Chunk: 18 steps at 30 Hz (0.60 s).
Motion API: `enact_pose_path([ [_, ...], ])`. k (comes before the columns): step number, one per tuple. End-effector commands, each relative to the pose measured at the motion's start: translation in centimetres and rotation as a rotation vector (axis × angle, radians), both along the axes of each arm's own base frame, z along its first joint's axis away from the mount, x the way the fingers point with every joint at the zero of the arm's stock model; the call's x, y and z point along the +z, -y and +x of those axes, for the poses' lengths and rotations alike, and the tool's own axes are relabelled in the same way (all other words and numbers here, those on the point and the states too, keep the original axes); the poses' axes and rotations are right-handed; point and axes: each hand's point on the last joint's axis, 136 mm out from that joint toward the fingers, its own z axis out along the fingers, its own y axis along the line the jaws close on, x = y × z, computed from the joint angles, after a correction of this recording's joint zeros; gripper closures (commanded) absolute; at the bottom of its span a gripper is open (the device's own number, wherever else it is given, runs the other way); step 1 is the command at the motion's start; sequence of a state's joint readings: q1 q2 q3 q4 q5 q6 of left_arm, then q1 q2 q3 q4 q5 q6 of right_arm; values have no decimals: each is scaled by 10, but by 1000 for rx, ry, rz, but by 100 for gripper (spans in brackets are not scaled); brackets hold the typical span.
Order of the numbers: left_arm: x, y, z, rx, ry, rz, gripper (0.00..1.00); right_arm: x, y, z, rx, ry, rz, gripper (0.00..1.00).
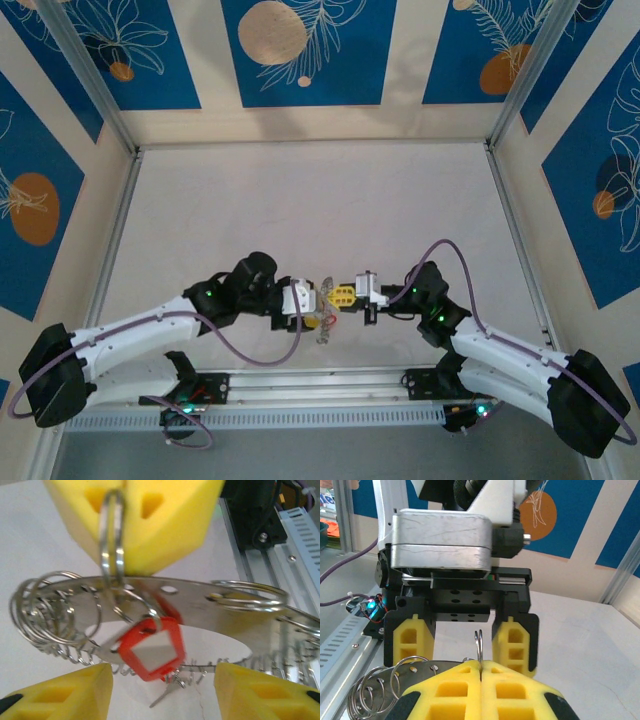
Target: Put the keys on the keyring
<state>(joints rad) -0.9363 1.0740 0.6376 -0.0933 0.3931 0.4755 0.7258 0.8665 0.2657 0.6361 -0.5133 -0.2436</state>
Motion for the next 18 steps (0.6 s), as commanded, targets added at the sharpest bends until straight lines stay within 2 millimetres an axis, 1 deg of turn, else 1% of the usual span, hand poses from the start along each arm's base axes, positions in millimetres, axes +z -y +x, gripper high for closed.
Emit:
enact_pose_path([
  [1, 14, 7, 5, 19, 4, -100, 42, 10, 2, -9, 45, 29, 40, 100],
  [5, 13, 8, 10, 34, 17, -119, 41, 11, 3, -13, 61, 30, 45, 100],
  [9, 15, 15, 3, -12, -13, -153, 42, 12, 2, -14, 71, 29, 45, 100],
  [12, 18, 20, -4, -61, -42, -175, 52, 13, 1, -15, 80, 30, 44, 100],
  [15, 20, 22, -9, -100, -49, -182, 65, 14, 1, -15, 81, 29, 45, 100],
  [18, 18, 19, -11, -105, -37, -161, 72, 14, 2, -15, 78, 30, 47, 100],
])
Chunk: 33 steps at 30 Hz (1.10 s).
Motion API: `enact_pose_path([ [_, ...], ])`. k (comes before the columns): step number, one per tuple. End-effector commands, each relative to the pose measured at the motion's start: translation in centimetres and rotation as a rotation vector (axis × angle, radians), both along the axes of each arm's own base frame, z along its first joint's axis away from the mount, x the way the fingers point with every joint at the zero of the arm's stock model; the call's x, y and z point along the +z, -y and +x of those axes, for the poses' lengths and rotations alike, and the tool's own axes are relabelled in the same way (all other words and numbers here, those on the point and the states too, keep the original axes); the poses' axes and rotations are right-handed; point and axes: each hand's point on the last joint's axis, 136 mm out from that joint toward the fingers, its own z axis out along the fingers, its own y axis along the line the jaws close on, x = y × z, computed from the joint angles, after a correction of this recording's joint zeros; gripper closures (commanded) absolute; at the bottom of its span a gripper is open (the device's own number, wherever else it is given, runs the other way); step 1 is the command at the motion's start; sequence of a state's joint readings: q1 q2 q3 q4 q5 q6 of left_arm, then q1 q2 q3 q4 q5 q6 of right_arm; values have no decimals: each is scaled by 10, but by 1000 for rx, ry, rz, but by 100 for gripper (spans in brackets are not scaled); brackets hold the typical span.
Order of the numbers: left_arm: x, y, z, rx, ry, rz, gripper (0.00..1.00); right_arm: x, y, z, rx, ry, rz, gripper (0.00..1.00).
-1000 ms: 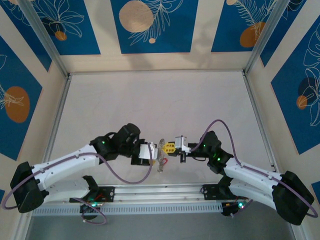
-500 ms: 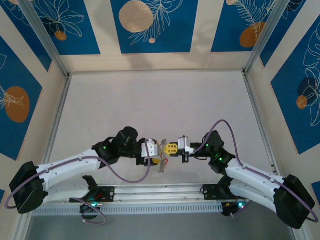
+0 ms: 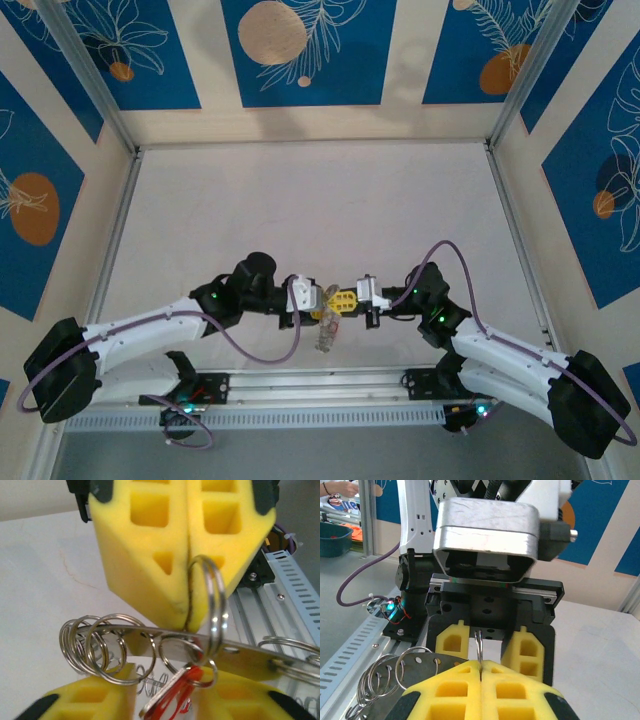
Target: Put the keys on the keyring
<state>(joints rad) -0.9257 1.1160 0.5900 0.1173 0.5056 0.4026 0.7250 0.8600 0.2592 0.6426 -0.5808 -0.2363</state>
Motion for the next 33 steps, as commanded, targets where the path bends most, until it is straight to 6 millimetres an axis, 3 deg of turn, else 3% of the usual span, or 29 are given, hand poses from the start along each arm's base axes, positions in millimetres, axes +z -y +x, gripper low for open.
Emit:
enact_pose_path([
  [1, 7, 0, -6, -45, 13, -20, 74, 14, 1, -2, 10, 32, 41, 100],
  [12, -5, -24, 5, 48, 79, 114, 87, 10, 2, 2, -13, 33, 28, 100],
  [18, -7, -33, 9, 51, 118, 202, 100, 3, 4, 6, -38, 25, -3, 100],
  [24, 7, -33, 10, 33, 147, 198, 100, -3, 6, 7, -67, 22, -29, 100],
  [33, 17, -38, 4, -80, 156, 355, 100, -27, 3, 8, -94, 30, -147, 100],
])
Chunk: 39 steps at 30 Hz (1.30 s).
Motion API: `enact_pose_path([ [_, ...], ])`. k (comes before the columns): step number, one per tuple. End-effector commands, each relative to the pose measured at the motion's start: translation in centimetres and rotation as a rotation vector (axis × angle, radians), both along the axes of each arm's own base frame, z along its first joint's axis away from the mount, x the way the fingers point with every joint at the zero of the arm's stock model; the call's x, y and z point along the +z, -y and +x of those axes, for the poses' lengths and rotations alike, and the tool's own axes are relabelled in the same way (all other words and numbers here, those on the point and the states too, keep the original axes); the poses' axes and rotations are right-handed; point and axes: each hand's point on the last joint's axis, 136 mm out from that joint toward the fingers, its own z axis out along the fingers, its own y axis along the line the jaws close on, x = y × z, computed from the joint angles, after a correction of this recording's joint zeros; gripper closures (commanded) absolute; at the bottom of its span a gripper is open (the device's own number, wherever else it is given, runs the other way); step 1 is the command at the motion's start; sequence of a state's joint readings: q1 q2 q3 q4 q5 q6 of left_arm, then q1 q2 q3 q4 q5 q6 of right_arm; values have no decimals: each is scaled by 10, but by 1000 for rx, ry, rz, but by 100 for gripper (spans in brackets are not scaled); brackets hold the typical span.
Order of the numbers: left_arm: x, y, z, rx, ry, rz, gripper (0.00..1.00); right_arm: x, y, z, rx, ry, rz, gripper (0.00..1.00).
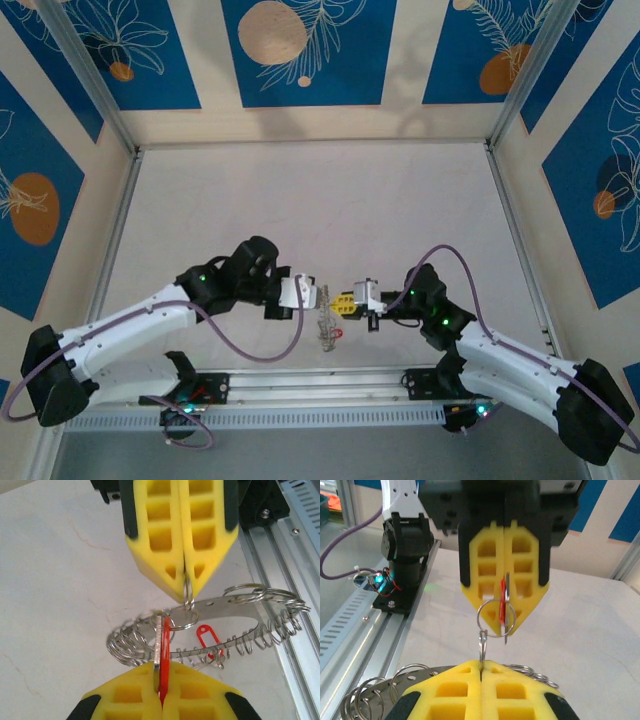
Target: Put the keys on the keyring
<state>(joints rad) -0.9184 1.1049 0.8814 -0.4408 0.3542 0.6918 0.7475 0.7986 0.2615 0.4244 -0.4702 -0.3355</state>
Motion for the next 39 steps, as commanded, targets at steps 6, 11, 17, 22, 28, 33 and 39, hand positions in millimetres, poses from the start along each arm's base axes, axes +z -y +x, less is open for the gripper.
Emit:
enact_pose_path([
  [6, 2, -11, -4, -93, 28, 143, 100, -4, -5, 10, -44, 38, -26, 100],
  [11, 3, -18, 7, -125, 167, 262, 100, -8, -2, 14, -77, 47, -17, 88],
  [17, 11, -10, 34, -140, 381, 348, 100, -1, 12, 33, -189, 95, 42, 71],
  [22, 28, 3, 67, -167, 561, 440, 100, 14, 30, 57, -329, 137, 77, 61],
  [28, 48, 36, 85, -219, 622, 415, 100, 27, 70, 106, -613, 80, 114, 42],
  [33, 59, 61, 98, -220, 629, 387, 100, 44, 136, 153, -948, -43, 226, 16],
  [39, 53, 87, 106, -233, 589, 367, 100, 36, 202, 173, -1180, -244, 339, 1],
])
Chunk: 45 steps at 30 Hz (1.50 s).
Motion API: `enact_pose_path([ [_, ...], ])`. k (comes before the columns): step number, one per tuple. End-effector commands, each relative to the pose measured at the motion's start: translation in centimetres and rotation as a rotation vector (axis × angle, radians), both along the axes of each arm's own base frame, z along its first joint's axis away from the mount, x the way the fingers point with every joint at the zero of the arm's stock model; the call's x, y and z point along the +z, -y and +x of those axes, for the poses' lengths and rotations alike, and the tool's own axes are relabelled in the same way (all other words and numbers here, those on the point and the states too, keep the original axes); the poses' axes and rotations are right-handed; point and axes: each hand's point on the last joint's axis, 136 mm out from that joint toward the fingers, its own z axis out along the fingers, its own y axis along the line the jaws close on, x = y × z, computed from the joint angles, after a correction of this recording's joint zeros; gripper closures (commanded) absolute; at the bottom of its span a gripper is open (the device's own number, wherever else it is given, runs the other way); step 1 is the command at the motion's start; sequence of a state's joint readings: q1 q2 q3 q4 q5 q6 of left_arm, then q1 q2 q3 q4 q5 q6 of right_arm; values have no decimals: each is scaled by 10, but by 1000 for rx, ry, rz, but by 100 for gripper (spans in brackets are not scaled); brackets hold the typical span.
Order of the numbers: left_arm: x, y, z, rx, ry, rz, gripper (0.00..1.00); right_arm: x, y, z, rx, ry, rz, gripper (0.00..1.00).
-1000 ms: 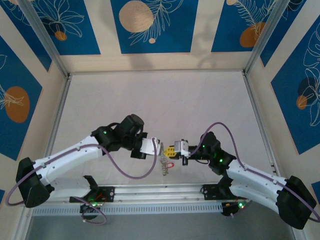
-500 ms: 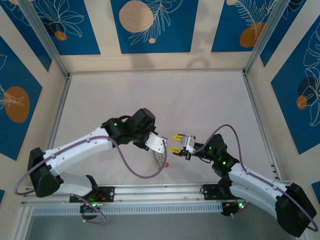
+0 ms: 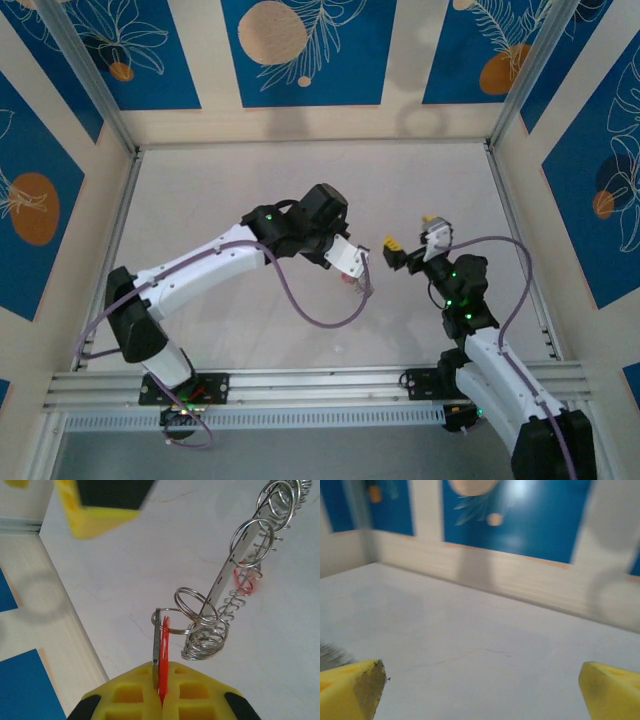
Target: Put the keys on the keyring
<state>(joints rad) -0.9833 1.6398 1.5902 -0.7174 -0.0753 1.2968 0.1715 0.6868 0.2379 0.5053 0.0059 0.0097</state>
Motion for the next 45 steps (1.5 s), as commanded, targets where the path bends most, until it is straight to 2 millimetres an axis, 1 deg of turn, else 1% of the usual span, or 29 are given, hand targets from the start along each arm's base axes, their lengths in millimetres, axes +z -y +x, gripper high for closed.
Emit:
enact_pose_path([
  [1, 7, 20, -2, -39, -23, -44, 100, 3, 31, 7, -122, -69, 161, 1],
  [5, -1, 38, 5, -41, -56, -64, 100, 1, 48, 8, -169, -89, 179, 1],
  [8, -10, 45, 10, -30, -71, -55, 100, -3, 54, 7, -171, -140, 211, 1],
  [10, -16, 45, 13, -20, -82, -43, 100, -5, 56, 6, -174, -165, 239, 1],
  [13, -26, 40, 20, 12, -116, -28, 100, -10, 59, 3, -179, -185, 249, 1],
  [17, -40, 21, 31, 90, -202, -9, 100, -16, 60, -1, -181, -177, 223, 1],
  [22, -64, -11, 53, 185, -241, 36, 100, -23, 64, -4, -201, -160, 199, 1],
  [31, -102, -74, 102, 401, -375, 32, 100, -38, 63, -6, -195, -196, 194, 1],
  [35, -125, -99, 132, 505, -428, 22, 100, -37, 62, -6, -196, -214, 200, 1],
  [37, -136, -110, 147, 553, -442, 37, 100, -31, 64, -7, -209, -219, 212, 1],
  [39, -149, -119, 161, 605, -460, 43, 100, -13, 64, -10, -224, -214, 240, 1],
  [40, -153, -122, 167, 635, -472, 34, 100, -2, 64, -13, -225, -210, 254, 1],
  [42, -162, -129, 182, 716, -494, -7, 100, 30, 55, -21, -186, -174, 255, 1],
  [43, -166, -131, 185, 735, -503, -20, 100, 44, 50, -26, -162, -151, 241, 1],
  [45, -175, -134, 189, 756, -497, -33, 97, 68, 49, -32, -170, -113, 237, 1],
])
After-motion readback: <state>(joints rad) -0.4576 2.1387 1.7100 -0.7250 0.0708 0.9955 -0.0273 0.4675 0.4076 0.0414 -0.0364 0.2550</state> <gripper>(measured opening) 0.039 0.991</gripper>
